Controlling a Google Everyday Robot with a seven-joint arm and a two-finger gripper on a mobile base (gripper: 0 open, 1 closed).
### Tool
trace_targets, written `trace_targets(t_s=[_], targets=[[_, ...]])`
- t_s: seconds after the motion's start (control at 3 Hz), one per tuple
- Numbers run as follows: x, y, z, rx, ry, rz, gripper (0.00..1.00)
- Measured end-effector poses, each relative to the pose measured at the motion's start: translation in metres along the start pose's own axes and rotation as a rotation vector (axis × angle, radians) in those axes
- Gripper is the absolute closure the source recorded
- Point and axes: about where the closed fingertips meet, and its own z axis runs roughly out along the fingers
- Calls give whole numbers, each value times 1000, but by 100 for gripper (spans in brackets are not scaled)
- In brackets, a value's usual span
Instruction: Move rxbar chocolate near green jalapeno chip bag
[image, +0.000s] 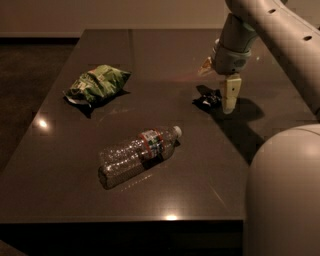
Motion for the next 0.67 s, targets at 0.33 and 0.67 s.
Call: trace_targets(t_s=[0.33,0.67], targets=[[1,0,6,-23,15,-12,36],[1,-1,8,-38,20,-18,61]])
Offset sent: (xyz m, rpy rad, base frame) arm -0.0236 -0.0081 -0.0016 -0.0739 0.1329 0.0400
